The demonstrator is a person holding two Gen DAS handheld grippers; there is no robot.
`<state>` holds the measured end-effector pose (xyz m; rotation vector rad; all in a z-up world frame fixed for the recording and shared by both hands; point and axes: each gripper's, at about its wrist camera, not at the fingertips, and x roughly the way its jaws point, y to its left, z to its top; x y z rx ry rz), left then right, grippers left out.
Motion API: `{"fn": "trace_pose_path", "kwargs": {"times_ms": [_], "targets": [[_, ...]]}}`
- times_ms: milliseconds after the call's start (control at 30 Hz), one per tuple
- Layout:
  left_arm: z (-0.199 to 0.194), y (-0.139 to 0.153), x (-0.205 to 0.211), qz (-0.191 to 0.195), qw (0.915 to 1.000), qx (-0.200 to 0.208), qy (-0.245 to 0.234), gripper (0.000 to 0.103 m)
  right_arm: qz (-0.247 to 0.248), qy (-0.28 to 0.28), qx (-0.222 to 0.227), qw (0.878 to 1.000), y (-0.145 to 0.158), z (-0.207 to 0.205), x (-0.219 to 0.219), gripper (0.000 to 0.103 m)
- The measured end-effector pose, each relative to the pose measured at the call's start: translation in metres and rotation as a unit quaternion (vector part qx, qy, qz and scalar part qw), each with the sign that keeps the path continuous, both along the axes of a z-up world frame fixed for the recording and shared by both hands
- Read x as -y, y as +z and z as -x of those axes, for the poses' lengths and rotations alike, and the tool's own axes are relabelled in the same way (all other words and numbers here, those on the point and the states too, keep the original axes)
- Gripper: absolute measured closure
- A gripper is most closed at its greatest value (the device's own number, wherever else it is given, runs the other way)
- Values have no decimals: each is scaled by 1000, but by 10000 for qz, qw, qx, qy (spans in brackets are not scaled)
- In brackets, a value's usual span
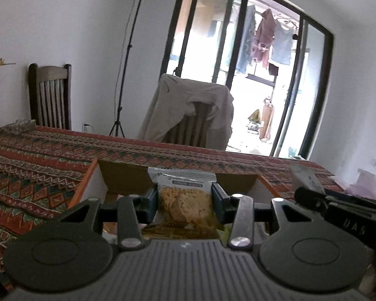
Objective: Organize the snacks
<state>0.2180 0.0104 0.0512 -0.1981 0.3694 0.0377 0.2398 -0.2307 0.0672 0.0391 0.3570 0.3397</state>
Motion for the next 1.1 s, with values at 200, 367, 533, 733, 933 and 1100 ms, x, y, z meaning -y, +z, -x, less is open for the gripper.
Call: {"fn": "trace_pose_path", "kwargs": {"times_ms": [200,367,533,733,933,1100], "targets": [[-11,-13,-13,0,9999,-51,97,59,-230,129,-31,9996,-16,-17,-7,63],[-18,-22,-15,21,9998,-164,97,54,-221,224,-274,9991,-31,-28,-8,58],[-10,-21,-17,29,9991,103,399,0,-303,118,-253,9991,-37,-27,0,4],[-2,-12,-13,91,9991,167,381,0,-212,10,-215,9995,-34,-27,-1,0],[38,10,-4,-197,9988,325,320,0,-69,13,-110,9999,-17,6,12,0],[85,4,6,-633,9977,208,104,0,299,135,-80,9994,-14,51,25,0]]}}
